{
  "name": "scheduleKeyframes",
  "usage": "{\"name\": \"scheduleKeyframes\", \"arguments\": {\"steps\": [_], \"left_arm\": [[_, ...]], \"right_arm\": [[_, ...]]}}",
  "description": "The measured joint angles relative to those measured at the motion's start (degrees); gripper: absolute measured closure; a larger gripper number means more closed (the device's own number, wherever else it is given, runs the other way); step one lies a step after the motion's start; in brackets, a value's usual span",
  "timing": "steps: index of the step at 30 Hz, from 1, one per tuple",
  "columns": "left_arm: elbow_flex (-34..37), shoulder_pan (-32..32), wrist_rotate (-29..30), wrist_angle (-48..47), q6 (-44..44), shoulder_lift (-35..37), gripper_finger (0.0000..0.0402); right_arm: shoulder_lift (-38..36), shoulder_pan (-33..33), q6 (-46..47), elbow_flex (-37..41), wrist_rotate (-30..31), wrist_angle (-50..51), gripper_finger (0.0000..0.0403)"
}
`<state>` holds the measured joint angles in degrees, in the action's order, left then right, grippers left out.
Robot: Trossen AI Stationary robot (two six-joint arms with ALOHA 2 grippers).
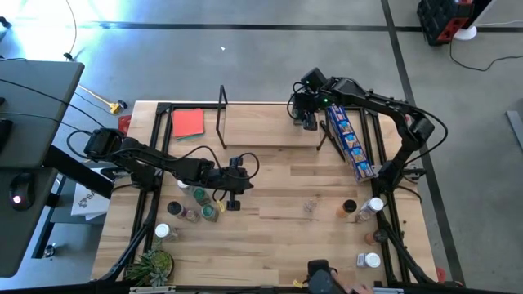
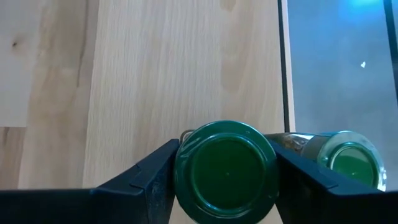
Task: Shelf spices
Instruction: Put the green seasoning bottle on the shelf aligned with the other green seasoning bottle
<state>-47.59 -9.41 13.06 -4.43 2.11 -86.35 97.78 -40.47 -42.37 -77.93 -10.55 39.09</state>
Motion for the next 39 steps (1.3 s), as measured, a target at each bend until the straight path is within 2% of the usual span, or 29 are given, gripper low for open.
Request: {"name": "scheduleKeyframes", "arguments": {"steps": [12,22,31,36,39], "left_arm": [[-0.02,0.0,-0.09,0.0,0.02,0.0,0.0402],[0.0,0.0,-0.11,0.0,0.02,0.0,0.0402],[-0.01,0.01,-0.11,0.04,0.01,0.0,0.0402],[0.0,0.0,-0.11,0.06,0.02,0.0,0.0402],[0.0,-0.02,-0.17,0.03,0.0,0.0,0.0402]], "right_arm": [[0.0,0.0,0.08,0.0,0.0,0.02,0.0188],[-0.02,0.0,-0.03,0.0,0.04,0.16,0.0141],[-2.13,1.76,-0.08,-2.14,3.93,0.36,0.0137],[-2.91,3.64,2.77,-4.78,7.04,3.47,0.0137],[-2.99,6.05,7.99,-6.8,7.5,11.43,0.0139]]}}
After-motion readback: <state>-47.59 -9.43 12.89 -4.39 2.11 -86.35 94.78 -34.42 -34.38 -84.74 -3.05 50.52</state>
